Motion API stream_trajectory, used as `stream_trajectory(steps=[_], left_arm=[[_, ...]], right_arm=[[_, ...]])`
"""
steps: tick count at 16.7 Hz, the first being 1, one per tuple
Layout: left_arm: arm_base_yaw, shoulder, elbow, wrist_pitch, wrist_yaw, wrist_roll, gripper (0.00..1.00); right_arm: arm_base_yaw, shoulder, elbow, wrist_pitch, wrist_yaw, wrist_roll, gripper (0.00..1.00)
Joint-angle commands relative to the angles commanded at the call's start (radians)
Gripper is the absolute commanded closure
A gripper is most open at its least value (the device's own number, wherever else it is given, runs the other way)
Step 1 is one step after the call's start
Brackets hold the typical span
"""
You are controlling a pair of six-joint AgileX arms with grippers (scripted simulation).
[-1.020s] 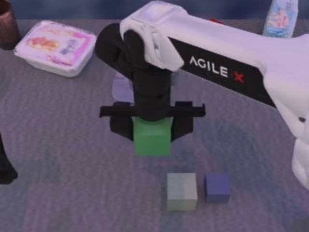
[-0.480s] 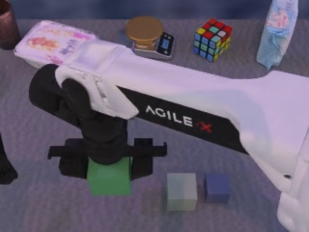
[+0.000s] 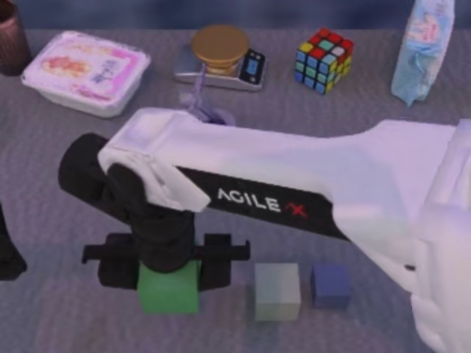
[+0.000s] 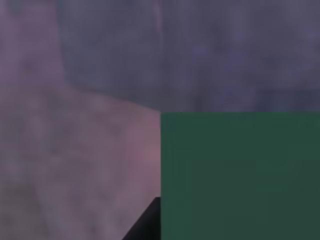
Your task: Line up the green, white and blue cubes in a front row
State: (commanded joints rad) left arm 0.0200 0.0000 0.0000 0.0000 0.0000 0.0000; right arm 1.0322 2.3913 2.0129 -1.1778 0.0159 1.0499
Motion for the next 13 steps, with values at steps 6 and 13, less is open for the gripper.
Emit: stream_trajectory(steps=[6,13], left_arm=[[0.000,0.000,0.000,0.000,0.000,0.000,0.00],[0.000,0.000,0.000,0.000,0.000,0.000,0.00]], right_arm=[[0.001,0.010,-0.051,0.052,0.001,0.001,1.00],[0.001,0.010,-0.051,0.052,0.001,0.001,0.47]])
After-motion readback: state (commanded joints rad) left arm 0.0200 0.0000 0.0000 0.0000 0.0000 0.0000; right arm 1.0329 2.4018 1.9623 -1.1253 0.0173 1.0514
